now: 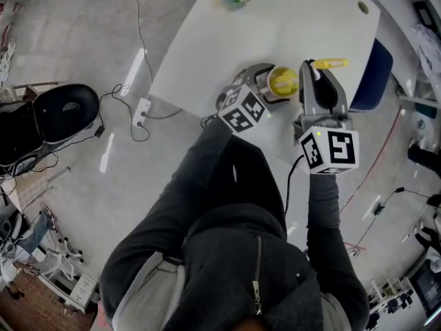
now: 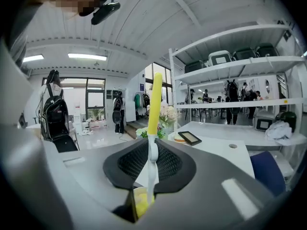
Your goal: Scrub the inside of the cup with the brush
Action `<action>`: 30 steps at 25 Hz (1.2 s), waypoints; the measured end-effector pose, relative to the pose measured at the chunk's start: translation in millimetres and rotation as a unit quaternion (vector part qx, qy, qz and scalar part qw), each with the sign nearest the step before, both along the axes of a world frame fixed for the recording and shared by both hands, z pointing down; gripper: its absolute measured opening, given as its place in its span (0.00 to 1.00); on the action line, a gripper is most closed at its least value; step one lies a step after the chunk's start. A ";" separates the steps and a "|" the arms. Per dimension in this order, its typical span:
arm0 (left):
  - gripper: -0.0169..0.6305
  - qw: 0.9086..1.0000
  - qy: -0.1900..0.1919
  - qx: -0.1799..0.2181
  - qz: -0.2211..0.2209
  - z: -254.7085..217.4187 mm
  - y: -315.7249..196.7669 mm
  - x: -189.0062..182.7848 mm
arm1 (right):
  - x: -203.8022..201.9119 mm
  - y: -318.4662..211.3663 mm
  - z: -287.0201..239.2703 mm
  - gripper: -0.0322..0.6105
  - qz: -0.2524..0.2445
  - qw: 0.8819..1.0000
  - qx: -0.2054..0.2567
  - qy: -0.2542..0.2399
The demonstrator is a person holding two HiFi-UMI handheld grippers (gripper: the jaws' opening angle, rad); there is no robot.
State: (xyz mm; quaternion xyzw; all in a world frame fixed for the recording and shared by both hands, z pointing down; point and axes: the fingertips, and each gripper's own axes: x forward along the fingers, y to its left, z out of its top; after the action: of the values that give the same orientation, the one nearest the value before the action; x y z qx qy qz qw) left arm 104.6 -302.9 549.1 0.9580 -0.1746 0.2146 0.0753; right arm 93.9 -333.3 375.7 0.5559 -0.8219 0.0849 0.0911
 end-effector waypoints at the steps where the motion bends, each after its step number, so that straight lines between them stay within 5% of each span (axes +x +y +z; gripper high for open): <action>1: 0.67 1.000 0.000 0.000 0.000 0.3 0.0 -0.2 | 3.3 3.5 0.5 0.12 0.002 1.000 -0.006 -0.009; 14: 0.67 1.000 0.003 0.000 -0.002 -0.5 0.0 -0.6 | -22.6 9.7 6.8 0.12 0.000 0.999 -0.010 -0.044; 23: 0.67 1.000 0.005 0.000 -0.003 -7.0 2.8 1.8 | -13.5 -7.6 5.8 0.11 -0.013 1.000 0.024 0.012; 30: 0.67 1.000 0.004 0.000 -0.001 -5.6 2.6 5.6 | -6.7 20.6 14.5 0.11 -0.031 0.999 -0.007 0.027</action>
State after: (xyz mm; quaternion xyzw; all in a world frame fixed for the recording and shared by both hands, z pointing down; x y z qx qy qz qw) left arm 110.2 -300.3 543.6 0.9586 -0.1750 0.2113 0.0764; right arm 87.2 -312.7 390.2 0.5313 -0.8355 0.0727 0.1198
